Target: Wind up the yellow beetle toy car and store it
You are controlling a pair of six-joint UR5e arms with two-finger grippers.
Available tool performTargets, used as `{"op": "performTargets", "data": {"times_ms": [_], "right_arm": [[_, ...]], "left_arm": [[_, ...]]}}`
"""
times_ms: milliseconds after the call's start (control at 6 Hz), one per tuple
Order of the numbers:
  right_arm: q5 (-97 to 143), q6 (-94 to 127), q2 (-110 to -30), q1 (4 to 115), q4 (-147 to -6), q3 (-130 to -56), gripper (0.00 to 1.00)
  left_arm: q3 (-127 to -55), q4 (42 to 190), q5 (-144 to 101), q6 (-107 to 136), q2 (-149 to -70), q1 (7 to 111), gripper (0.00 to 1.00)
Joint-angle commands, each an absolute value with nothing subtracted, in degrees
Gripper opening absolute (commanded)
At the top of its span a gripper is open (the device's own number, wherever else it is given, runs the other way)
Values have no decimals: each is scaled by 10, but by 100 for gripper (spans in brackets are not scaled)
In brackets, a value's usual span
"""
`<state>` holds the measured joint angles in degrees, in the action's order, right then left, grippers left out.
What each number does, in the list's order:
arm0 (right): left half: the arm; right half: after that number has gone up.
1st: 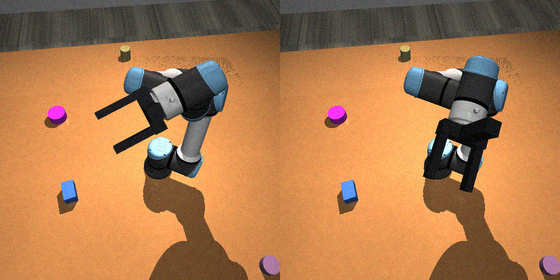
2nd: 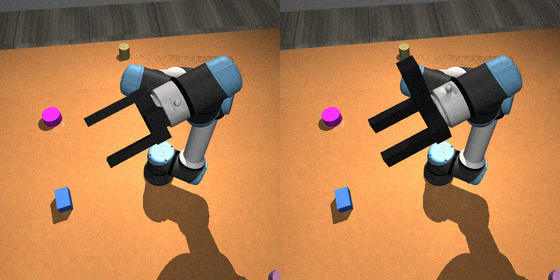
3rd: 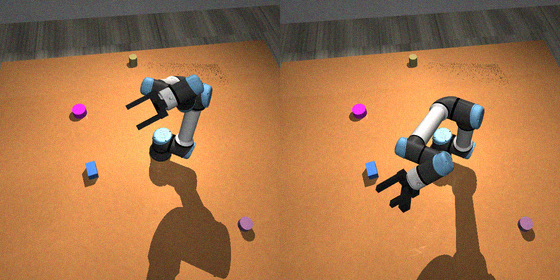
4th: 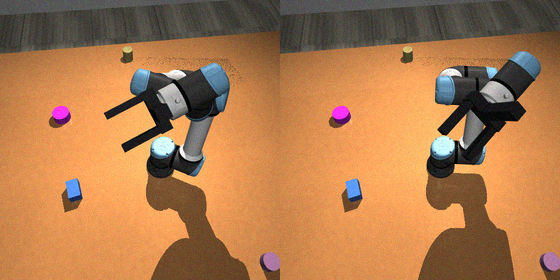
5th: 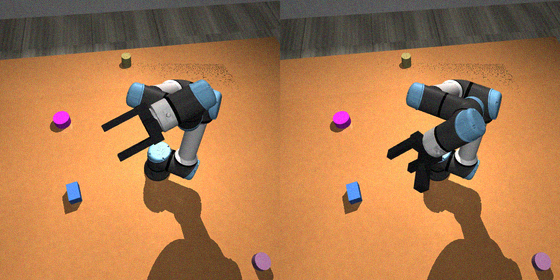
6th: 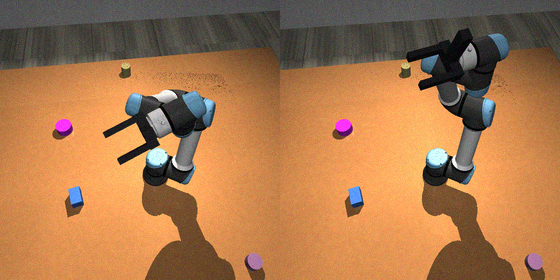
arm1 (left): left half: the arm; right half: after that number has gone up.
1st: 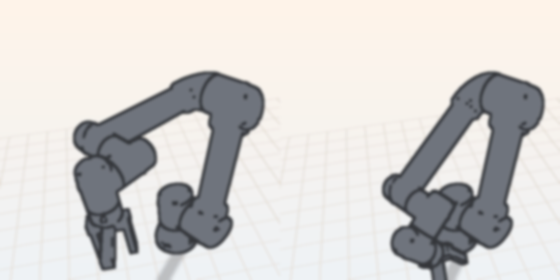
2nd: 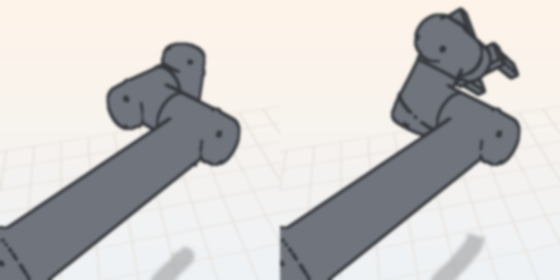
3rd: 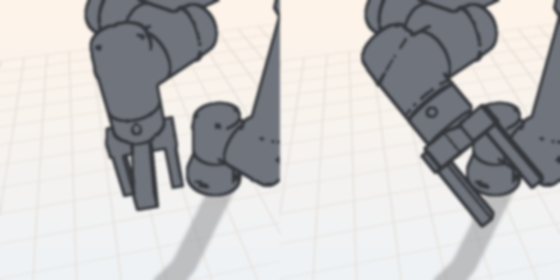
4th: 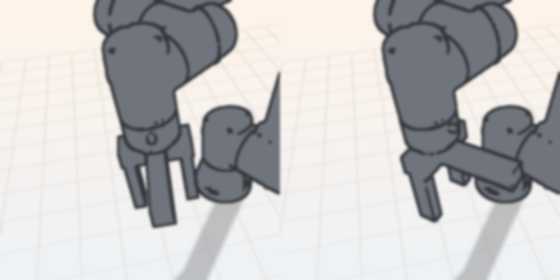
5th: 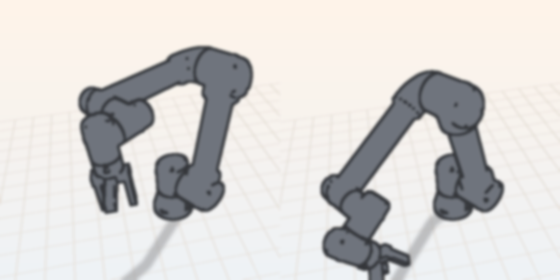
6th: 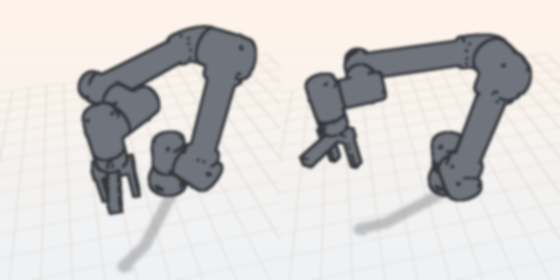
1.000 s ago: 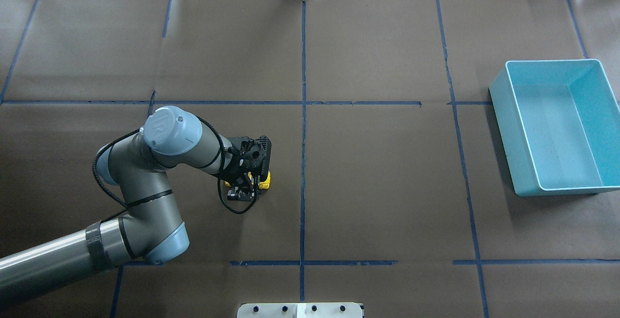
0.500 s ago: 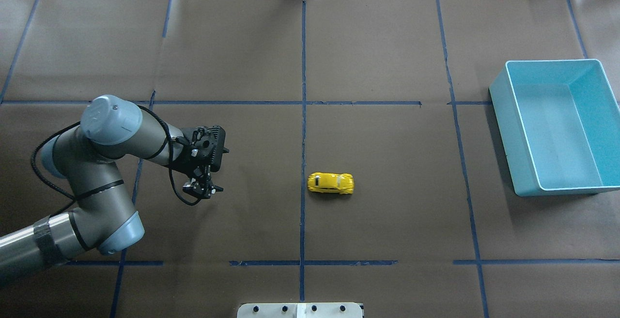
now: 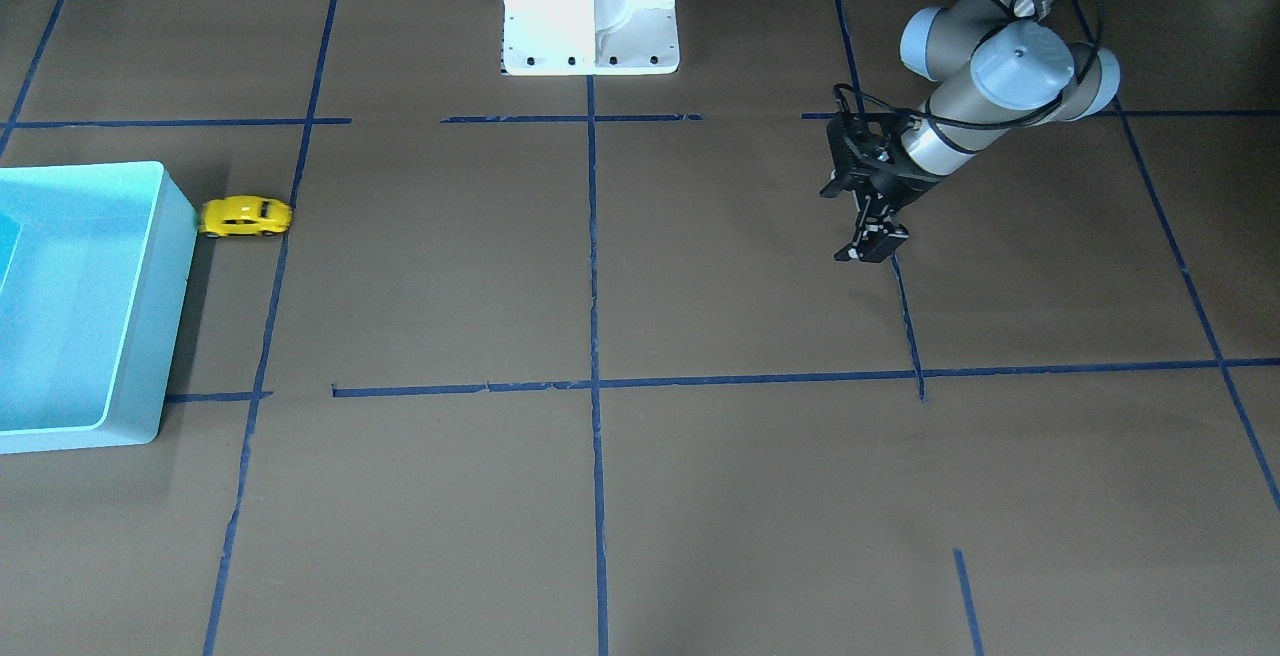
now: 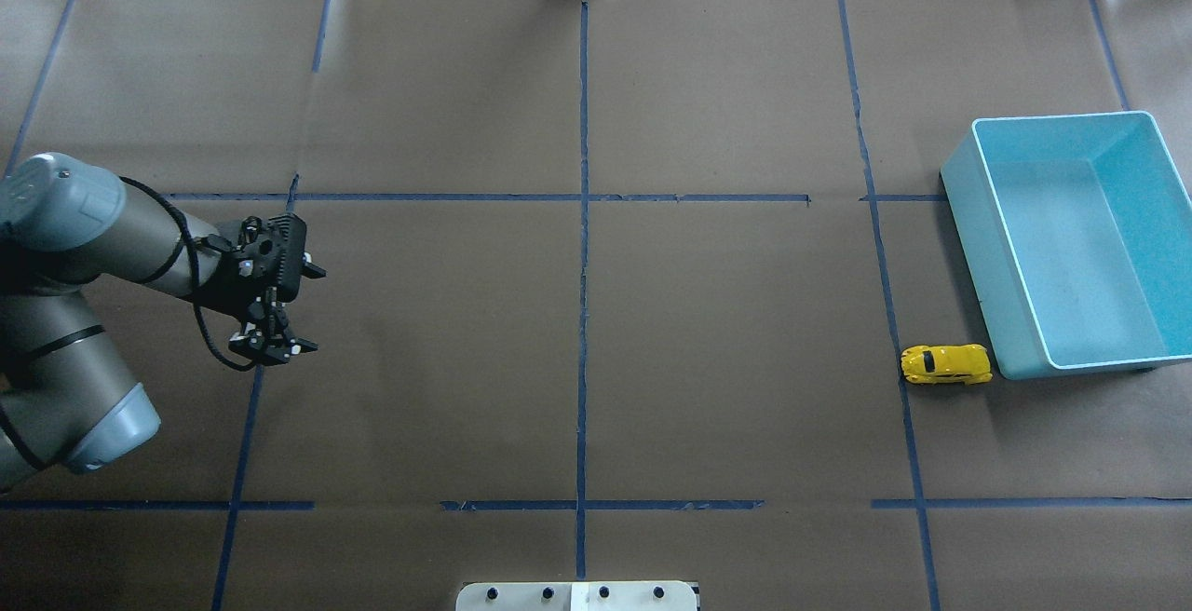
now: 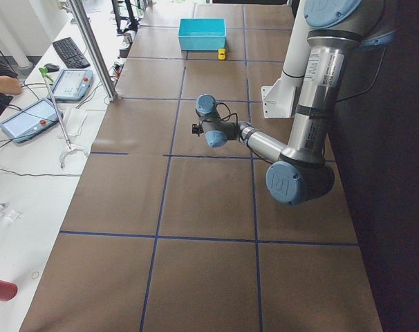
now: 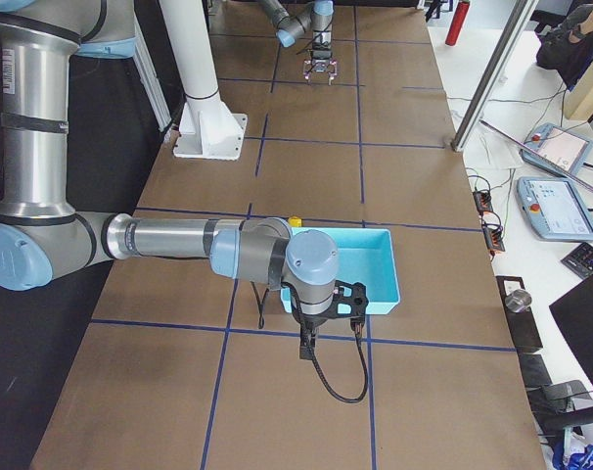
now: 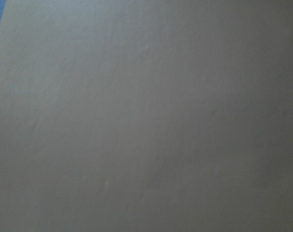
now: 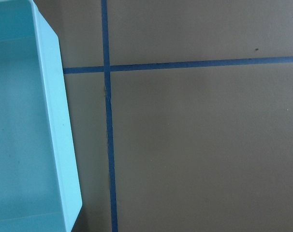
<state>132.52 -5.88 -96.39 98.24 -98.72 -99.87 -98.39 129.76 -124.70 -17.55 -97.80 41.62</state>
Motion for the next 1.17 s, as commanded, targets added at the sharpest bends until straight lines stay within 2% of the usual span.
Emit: {"op": "performTargets", "data": {"times_ms": [0,500,1000], "right_arm": [[1328,-54,-956,982,-987,-1014,100],[1327,-51,-958,977,-1071,-1165,100],[1330,-52,-940,807,-1092,-1251,100]], "left_arm": [[-1056,1227,-1249,-175,-885,466,100],[-1127,1078,-1246,-174,-820,584,100],[-1124,996,-1289,-167,-778,763,100]]}}
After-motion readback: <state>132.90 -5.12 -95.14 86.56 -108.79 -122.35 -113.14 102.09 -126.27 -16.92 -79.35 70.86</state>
